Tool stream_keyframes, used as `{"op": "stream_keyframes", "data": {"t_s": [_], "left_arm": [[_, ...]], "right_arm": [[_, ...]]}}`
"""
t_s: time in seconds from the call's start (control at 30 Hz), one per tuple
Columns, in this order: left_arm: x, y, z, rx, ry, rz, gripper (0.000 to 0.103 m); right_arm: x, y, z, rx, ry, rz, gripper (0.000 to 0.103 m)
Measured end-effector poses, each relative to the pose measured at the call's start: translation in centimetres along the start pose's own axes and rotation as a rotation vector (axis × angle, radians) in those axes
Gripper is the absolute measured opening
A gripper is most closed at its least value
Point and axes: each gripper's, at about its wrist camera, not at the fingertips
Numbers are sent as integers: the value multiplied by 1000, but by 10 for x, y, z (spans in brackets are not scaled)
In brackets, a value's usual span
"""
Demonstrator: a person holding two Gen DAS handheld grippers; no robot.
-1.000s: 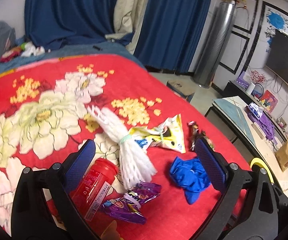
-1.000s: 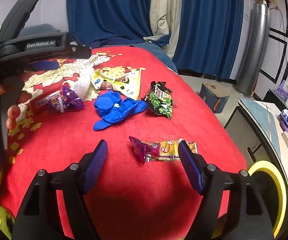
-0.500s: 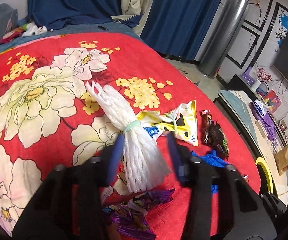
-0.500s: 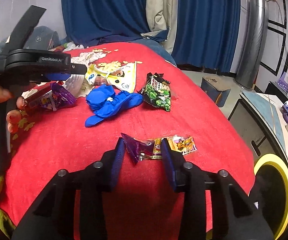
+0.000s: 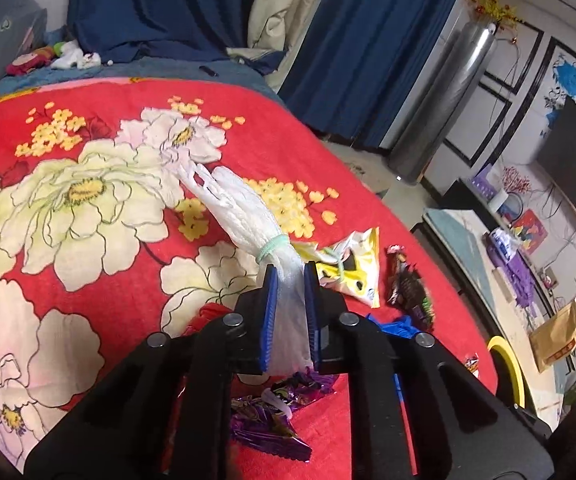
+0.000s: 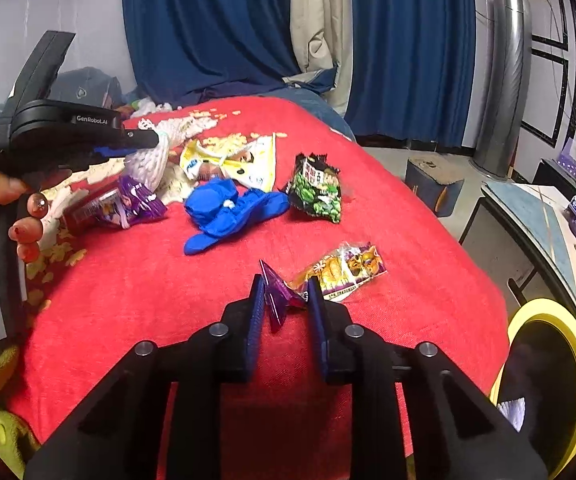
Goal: Collect trash
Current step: 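Carry the purple wrapper and white foam net in both tools over the yellow bin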
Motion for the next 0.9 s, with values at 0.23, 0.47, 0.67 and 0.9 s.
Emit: {"op": "stream_keyframes", "data": {"t_s": [0.23,0.47,0.67,0.9], "left_arm": [[-13,-8,26,-81,50,-24,8],[-26,-13,51,-148,117,-49,8],[-42,-12,59,-150,169,-88,7],[-64,-4,62,-145,212,-143,7]], "right_arm": [[-1,-8,14,-50,-13,-9,19],[-2,-15,26,-82,-25,-14,19],[-3,-22,41,-115,-23,-13,19],[-11,-28,62,-154,-15,-11,19]]}}
Point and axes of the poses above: each gripper's, at about its wrist camera, not at the fingertips, and z roughly against the way its jaws point, x to its left, y to its underside, and after that the axes turned 3 degrees about x, right-handed
